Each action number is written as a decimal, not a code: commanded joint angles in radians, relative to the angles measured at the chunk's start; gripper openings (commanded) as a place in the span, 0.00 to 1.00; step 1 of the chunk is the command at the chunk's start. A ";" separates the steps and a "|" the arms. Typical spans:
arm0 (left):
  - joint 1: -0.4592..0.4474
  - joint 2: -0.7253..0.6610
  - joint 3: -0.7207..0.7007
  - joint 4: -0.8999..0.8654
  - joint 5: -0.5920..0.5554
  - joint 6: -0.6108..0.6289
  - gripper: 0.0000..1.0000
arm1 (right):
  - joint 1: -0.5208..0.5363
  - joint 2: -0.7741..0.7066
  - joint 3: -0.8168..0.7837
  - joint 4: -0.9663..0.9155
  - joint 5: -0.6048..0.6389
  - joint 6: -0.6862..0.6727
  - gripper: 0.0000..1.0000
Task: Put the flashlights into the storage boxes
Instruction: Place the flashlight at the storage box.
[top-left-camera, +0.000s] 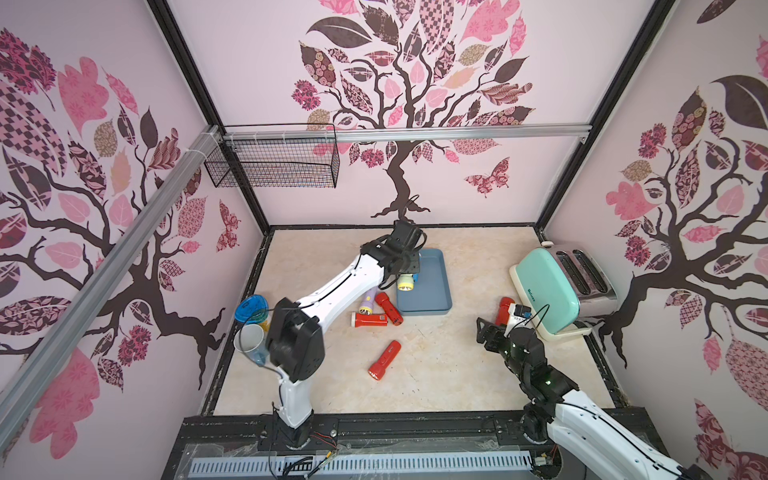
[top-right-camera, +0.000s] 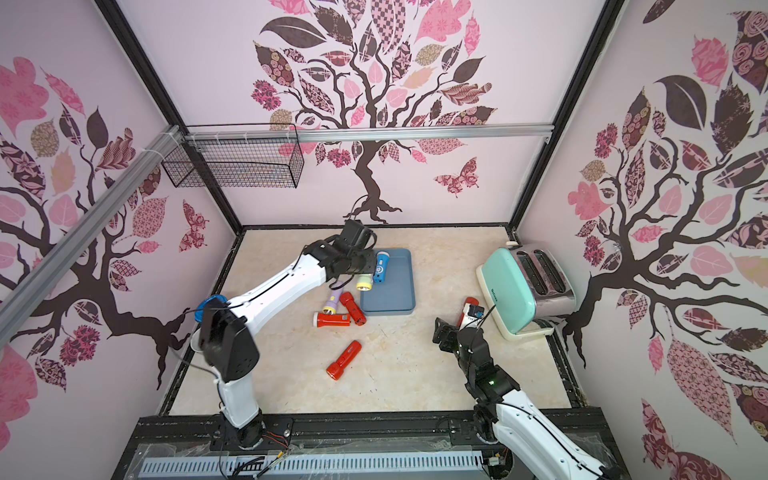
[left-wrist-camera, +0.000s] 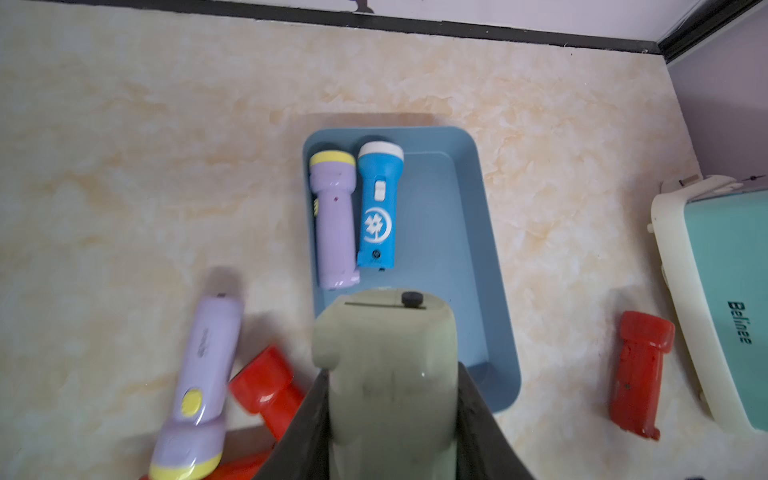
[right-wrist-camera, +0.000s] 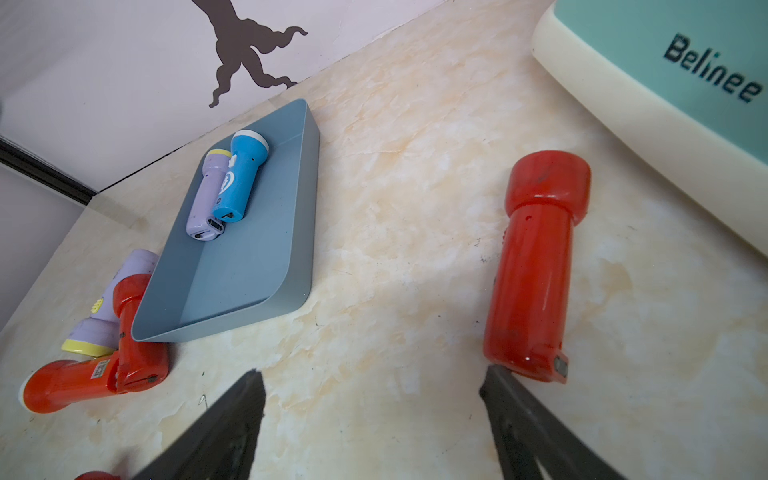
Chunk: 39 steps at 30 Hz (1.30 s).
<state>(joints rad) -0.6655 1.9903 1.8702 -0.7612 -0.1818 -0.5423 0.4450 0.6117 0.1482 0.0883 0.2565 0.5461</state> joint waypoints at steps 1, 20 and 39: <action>0.008 0.137 0.186 -0.049 -0.012 0.016 0.22 | 0.004 0.012 0.016 -0.010 0.002 0.001 0.86; -0.030 0.435 0.342 0.204 -0.041 0.205 0.26 | 0.005 0.008 0.009 0.004 0.000 0.001 0.84; -0.005 0.572 0.459 0.211 -0.131 0.135 0.29 | 0.004 0.016 0.013 0.002 -0.024 -0.005 0.84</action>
<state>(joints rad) -0.6739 2.5465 2.2776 -0.5842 -0.2886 -0.3977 0.4450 0.6239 0.1482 0.0937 0.2386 0.5457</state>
